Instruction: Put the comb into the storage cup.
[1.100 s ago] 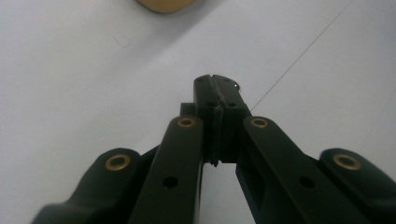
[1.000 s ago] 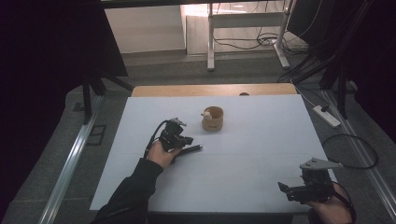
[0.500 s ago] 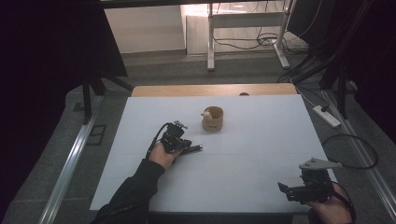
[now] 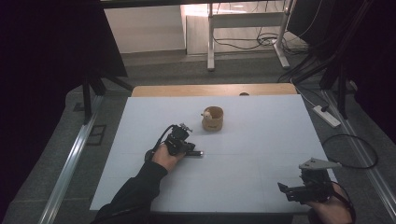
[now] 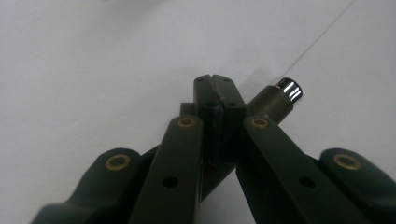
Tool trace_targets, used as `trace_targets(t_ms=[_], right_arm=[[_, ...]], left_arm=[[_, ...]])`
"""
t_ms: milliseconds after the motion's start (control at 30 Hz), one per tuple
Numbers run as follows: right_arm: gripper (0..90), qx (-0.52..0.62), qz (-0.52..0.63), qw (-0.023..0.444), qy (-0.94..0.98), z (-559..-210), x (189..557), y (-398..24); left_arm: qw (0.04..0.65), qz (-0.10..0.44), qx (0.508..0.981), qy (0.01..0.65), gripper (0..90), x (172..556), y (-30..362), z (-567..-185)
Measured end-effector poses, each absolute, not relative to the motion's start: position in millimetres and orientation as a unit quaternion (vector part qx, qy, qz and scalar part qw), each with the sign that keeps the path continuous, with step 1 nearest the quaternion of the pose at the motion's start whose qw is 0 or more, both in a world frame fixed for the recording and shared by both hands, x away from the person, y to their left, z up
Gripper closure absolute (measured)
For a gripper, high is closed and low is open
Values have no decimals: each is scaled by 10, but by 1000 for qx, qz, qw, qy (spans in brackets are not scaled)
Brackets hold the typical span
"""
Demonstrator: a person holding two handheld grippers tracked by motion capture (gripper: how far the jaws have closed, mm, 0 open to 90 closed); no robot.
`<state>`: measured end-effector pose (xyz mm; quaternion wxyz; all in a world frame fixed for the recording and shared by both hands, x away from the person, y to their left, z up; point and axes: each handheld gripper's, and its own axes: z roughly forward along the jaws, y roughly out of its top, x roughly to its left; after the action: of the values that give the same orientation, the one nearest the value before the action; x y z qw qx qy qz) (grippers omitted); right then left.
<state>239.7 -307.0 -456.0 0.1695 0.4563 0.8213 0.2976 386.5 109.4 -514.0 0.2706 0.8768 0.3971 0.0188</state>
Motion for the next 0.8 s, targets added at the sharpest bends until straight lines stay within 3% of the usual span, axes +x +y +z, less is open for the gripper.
trace_targets(t_ms=[800], right_arm=[[15,451,296,173,824,-4559,2391,-3061]], left_arm=[[241,-8,896,373,882,3626,1072,-5129]])
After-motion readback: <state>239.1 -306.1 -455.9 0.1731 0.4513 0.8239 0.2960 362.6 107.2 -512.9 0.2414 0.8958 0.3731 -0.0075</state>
